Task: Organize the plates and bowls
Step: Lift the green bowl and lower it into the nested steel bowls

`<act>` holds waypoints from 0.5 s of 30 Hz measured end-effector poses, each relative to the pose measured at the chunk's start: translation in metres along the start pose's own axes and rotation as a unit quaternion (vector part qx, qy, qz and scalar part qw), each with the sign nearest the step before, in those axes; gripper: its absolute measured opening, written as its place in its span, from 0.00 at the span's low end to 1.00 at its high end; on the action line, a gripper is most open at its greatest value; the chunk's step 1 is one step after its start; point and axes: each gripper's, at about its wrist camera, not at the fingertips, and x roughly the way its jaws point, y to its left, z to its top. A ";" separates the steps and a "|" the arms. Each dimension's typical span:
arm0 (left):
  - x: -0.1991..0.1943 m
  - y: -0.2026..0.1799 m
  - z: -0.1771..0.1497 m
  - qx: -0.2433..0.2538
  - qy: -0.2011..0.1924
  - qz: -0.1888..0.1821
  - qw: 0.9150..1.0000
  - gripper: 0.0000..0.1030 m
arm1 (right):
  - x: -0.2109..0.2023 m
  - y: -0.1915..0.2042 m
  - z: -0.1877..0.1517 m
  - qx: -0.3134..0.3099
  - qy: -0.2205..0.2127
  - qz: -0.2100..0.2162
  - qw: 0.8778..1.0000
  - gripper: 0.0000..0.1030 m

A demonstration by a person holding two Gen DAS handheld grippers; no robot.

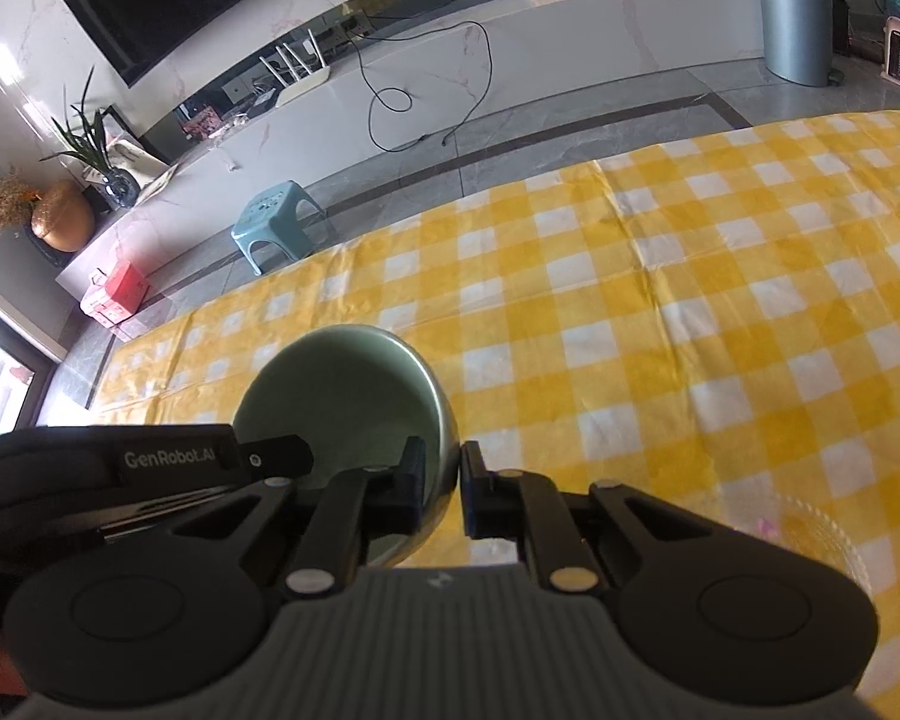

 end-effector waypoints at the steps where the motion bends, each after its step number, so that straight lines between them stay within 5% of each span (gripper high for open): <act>1: -0.007 -0.001 -0.004 0.000 -0.004 0.000 1.000 0.09 | -0.008 0.000 -0.004 0.000 -0.002 0.003 1.000 0.09; 15: -0.118 0.009 -0.070 -0.027 -0.070 0.005 0.997 0.10 | -0.115 0.020 -0.063 -0.024 -0.026 0.067 0.997 0.09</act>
